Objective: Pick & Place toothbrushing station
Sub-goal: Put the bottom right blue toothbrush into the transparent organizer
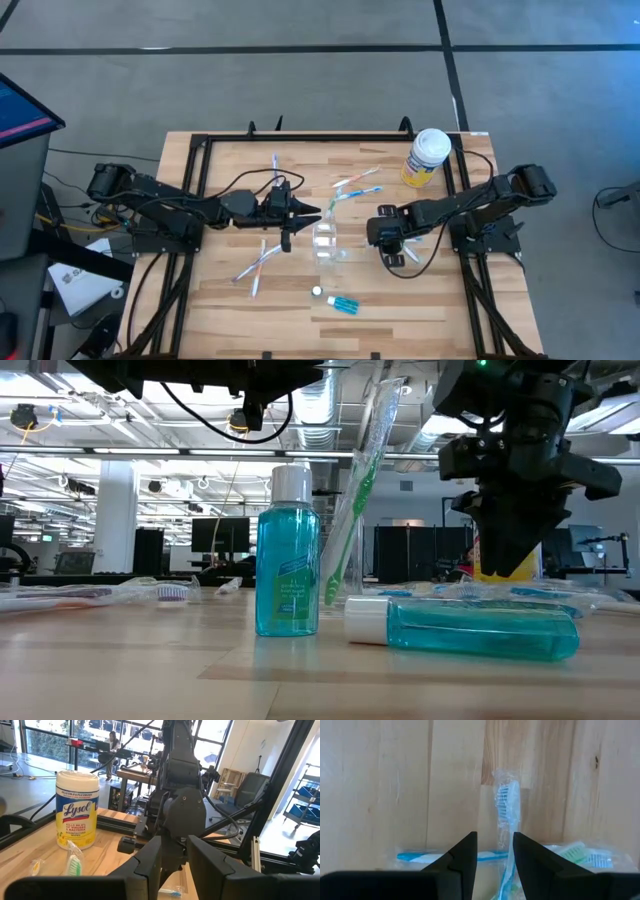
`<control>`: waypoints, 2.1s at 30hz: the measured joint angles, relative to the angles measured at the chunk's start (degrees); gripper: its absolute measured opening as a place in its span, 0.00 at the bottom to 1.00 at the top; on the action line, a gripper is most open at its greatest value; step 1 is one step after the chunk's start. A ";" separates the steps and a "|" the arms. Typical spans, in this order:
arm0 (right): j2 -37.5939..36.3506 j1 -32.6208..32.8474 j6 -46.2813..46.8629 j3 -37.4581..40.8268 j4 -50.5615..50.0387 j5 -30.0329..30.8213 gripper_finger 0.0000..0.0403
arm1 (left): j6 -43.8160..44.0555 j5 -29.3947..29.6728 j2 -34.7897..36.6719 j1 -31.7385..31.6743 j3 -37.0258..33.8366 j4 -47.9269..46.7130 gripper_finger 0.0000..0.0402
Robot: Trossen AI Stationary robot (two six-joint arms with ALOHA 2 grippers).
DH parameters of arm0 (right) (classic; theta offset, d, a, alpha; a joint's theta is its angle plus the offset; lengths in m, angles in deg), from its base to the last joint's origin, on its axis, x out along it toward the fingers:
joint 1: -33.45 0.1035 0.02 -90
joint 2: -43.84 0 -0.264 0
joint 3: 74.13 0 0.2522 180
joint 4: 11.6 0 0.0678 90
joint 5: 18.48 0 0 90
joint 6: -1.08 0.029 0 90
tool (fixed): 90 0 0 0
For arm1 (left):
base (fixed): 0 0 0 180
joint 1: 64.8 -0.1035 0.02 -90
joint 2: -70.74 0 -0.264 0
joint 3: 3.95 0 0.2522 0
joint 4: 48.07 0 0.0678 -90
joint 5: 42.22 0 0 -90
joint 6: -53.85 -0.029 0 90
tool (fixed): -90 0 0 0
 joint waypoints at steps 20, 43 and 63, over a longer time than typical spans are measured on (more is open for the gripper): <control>6.54 -0.98 -1.47 0.04 1.13 1.43 0.29 | 0.00 0.09 0.00 0.00 0.00 -0.11 0.22; 7.45 -0.98 -1.92 0.02 1.90 1.40 0.15 | 0.00 0.00 0.00 0.02 0.00 -0.04 0.22; 7.43 -0.87 -2.60 -2.84 -0.11 1.16 0.03 | 0.02 0.06 0.00 0.01 0.00 -0.04 0.22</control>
